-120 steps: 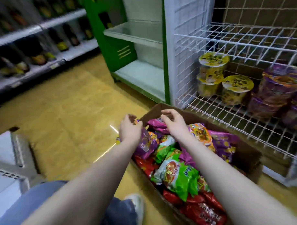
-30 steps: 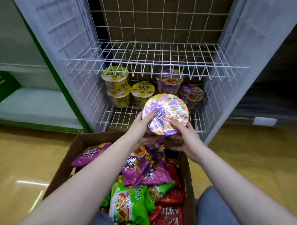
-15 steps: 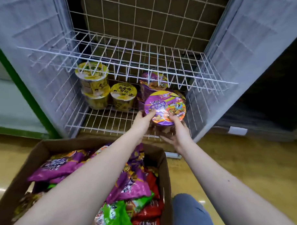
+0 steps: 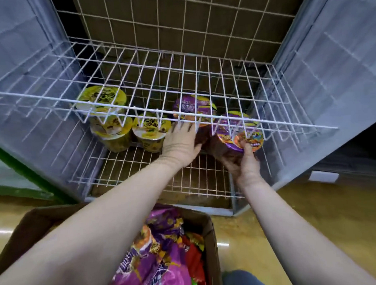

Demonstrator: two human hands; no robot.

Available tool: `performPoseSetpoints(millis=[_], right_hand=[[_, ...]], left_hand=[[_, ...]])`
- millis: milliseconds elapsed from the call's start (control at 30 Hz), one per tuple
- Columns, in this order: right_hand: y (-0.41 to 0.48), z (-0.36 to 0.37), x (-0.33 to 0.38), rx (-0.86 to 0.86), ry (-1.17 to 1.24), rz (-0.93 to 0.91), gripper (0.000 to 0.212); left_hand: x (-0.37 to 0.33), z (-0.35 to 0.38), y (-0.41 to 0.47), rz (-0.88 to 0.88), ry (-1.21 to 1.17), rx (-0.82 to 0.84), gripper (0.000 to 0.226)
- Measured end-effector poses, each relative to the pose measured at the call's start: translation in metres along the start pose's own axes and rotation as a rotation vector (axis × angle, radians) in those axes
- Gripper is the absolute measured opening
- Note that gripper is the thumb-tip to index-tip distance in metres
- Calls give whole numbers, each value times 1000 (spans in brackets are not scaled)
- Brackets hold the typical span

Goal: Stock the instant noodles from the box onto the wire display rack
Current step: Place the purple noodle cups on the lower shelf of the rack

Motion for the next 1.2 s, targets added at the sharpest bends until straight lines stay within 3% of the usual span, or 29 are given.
performPoseSetpoints(millis=[133,667,900,1200], right_hand=[[18,8,3,-23,-22,7,58],[56,28,9,-10,47,-15,55],[61,29,9,-2,31,-20,48],[55,25,19,-20,-56,-77,55]], left_hand=[[9,24,6,-45,29,118,72],[16,14,-4,-50,-60,104,59],[17,22,-5,-68,-74,159,62],[16,30,-2,-117,-77,251,68]])
Point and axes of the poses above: each hand's wrist, its own y-axis towards the middle knuckle, its own z-axis out of the palm, x = y × z, the point moved 10 cm from there along y, towards the middle knuckle, and after that the axes turned 2 degrees about y, right-handed, at the moved point
